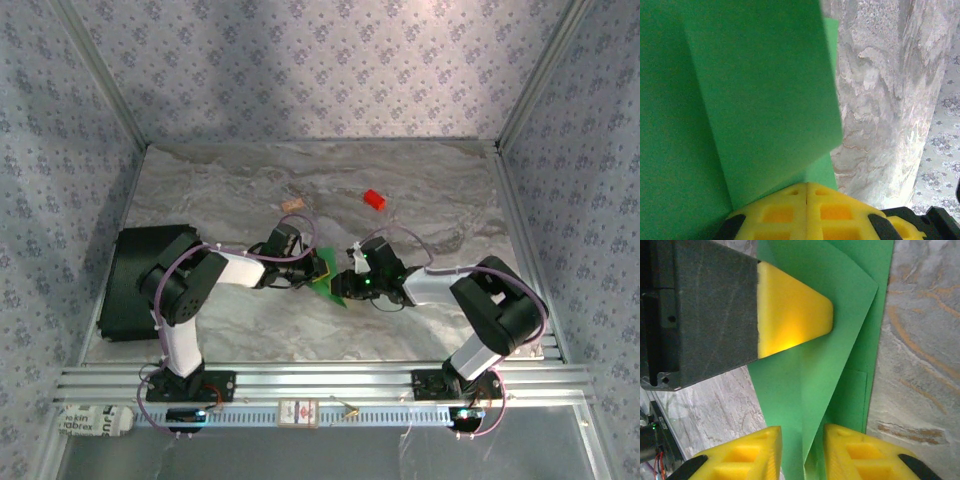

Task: Fold a paper plane with a square sheet of paper (pick it up from the middle)
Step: Fourth fold the wing at the center of the table.

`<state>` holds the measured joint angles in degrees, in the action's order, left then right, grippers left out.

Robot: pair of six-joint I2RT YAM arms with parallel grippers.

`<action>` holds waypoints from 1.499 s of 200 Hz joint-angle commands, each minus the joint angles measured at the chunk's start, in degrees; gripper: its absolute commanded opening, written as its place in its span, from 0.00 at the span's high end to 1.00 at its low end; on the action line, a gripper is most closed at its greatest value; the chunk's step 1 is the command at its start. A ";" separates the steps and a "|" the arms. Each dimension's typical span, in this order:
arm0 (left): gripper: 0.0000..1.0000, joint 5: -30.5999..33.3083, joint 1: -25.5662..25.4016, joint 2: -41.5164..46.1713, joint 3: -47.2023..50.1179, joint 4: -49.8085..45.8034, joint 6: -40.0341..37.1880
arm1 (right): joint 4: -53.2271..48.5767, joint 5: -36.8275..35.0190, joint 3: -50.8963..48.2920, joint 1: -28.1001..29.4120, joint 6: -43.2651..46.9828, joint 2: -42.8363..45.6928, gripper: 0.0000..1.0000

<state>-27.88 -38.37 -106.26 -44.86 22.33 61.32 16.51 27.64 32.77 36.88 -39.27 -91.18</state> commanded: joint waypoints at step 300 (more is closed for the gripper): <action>0.97 -0.16 -0.37 -1.46 1.07 -1.14 -0.24 | 0.19 2.75 -8.24 -0.69 -3.25 2.35 0.89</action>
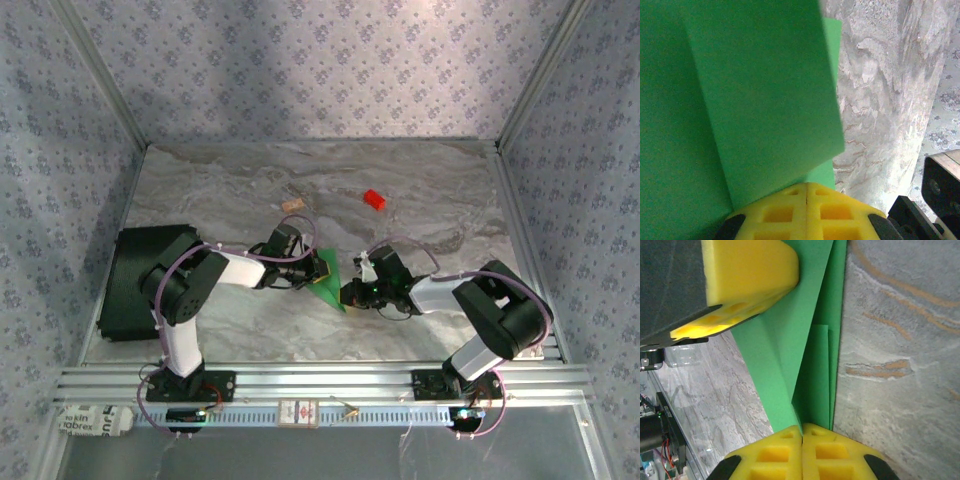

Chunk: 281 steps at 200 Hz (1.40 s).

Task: Fold a paper plane with a square sheet of paper (pick it up from the middle)
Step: Fourth fold the wing at the center of the table.

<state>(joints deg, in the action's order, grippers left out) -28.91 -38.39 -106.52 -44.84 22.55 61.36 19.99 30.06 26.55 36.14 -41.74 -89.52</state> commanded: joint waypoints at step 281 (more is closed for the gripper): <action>0.98 0.53 -0.81 -1.15 2.04 -0.05 0.25 | -8.20 2.26 5.28 -2.35 1.78 1.43 0.72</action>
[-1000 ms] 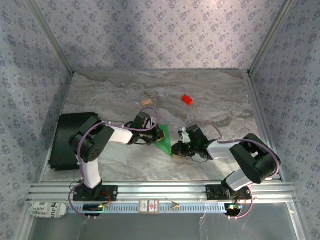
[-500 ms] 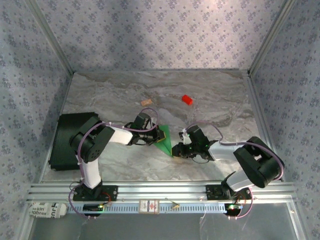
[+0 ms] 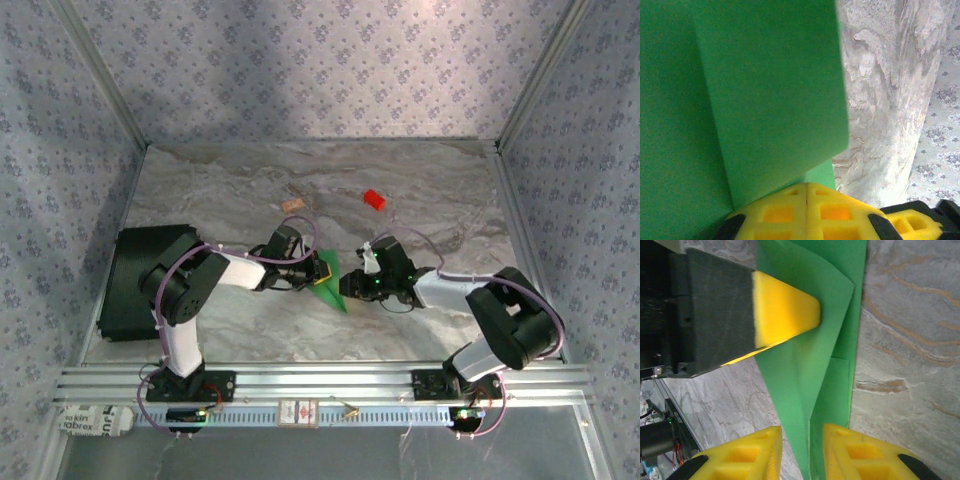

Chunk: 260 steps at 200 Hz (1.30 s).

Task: Fold a paper plane with a square sheet of paper (pick it up from the middle)
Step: Fourth fold the wing at the center of the table.

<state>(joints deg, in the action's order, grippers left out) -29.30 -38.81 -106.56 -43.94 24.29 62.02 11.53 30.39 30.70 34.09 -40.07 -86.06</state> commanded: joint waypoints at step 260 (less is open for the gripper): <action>0.98 2.14 -0.32 -1.01 2.00 -2.23 0.21 | 4.06 3.11 -6.63 2.21 -2.47 -1.77 0.89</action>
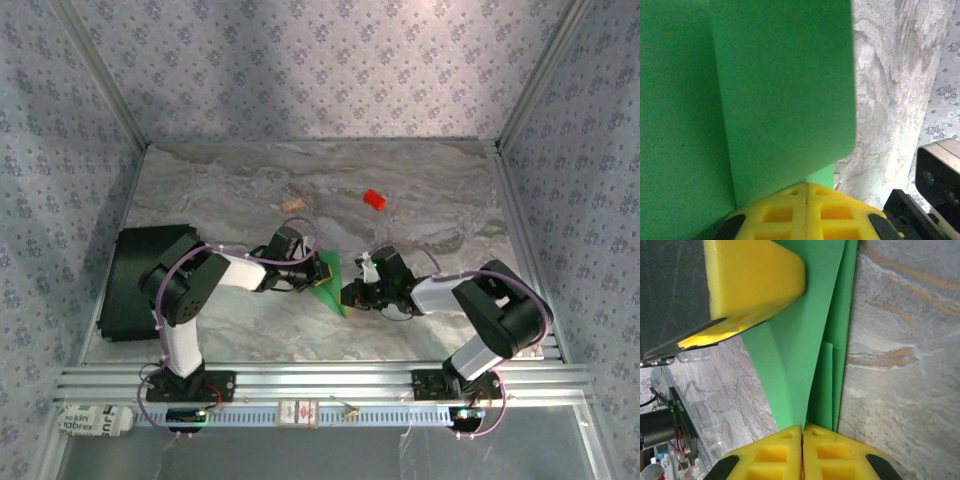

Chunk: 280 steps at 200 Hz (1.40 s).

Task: Fold a paper plane with a square sheet of paper (pick it up from the middle)
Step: Fourth fold the wing at the center of the table.

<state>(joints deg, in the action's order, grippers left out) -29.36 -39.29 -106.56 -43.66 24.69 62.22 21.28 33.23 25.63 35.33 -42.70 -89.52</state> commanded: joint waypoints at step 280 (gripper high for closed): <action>0.98 2.30 0.25 -0.84 2.15 -2.36 0.26 | -14.66 -1.75 -4.85 2.10 2.74 7.58 0.92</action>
<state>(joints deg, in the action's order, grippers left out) -29.34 -39.40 -106.56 -43.13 25.76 62.65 14.06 32.16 22.20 36.86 -41.52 -82.74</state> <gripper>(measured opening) 0.045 0.101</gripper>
